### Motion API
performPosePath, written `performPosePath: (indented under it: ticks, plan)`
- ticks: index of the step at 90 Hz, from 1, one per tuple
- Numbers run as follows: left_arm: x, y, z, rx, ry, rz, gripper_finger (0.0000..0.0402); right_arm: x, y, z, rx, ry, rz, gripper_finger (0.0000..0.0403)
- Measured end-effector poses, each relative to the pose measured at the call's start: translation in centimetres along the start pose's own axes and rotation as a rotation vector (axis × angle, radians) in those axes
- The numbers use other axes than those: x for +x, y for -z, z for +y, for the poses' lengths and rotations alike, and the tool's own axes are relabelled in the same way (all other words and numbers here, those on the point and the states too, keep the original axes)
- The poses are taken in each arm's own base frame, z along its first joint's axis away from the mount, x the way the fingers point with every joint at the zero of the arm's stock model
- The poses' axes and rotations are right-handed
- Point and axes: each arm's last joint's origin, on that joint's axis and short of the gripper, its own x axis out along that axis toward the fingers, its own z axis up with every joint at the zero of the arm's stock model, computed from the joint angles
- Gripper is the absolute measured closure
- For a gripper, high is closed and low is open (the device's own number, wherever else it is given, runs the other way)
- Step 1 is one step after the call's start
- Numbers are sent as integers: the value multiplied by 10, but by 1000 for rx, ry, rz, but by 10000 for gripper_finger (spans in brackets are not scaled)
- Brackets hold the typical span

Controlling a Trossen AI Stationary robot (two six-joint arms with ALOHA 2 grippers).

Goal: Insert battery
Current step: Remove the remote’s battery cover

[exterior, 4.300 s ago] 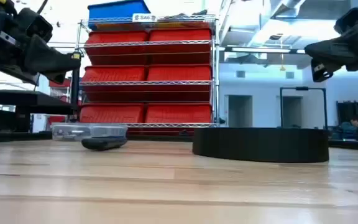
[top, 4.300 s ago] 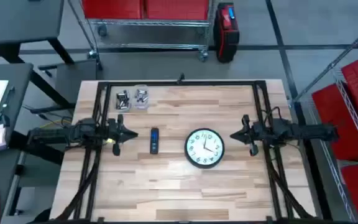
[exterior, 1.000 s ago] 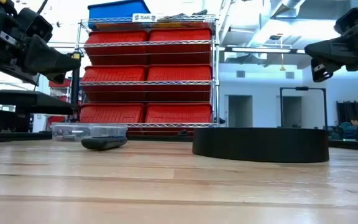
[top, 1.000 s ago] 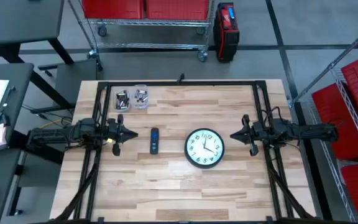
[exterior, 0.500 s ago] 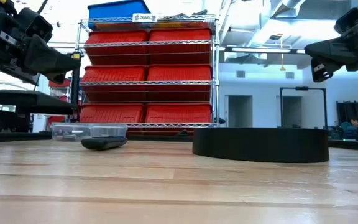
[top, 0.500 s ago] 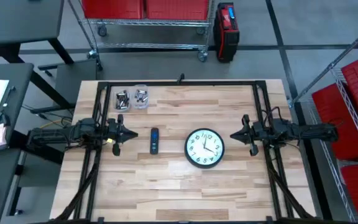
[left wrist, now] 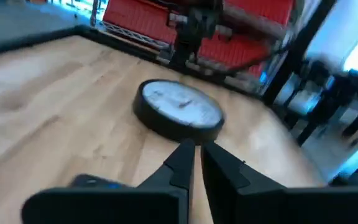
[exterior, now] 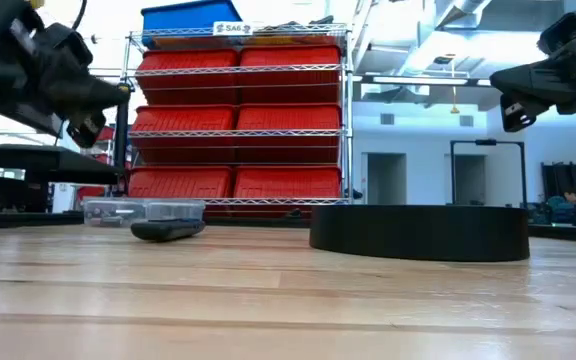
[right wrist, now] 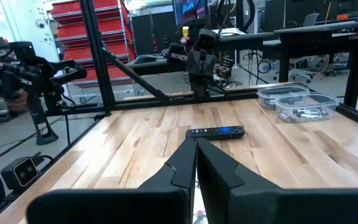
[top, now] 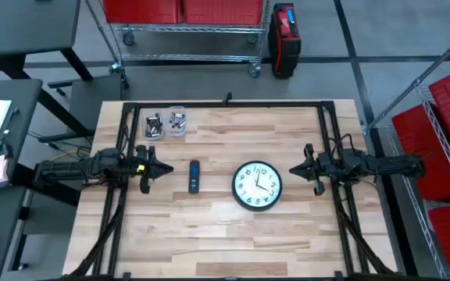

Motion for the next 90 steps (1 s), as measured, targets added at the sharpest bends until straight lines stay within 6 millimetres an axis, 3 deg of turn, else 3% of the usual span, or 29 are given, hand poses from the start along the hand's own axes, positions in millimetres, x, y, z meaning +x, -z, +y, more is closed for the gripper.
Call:
performPosePath:
  ticks: [18,31,48,64,90]
  plan:
    - [-2,-20,-11,-199,70,-137,391,0,0,0,0,0,-1,396]
    - [-2,-58,-32,-167,31,-191,391,0,0,0,0,0,-2,396]
    - [17,-86,-45,-123,-260,46,391,0,0,0,0,0,-4,396]
    - [47,-80,-42,-258,-497,269,391,0,0,0,0,0,-4,396]
    - [98,-58,-29,-441,-578,287,388,0,0,0,0,-1,-5,396]
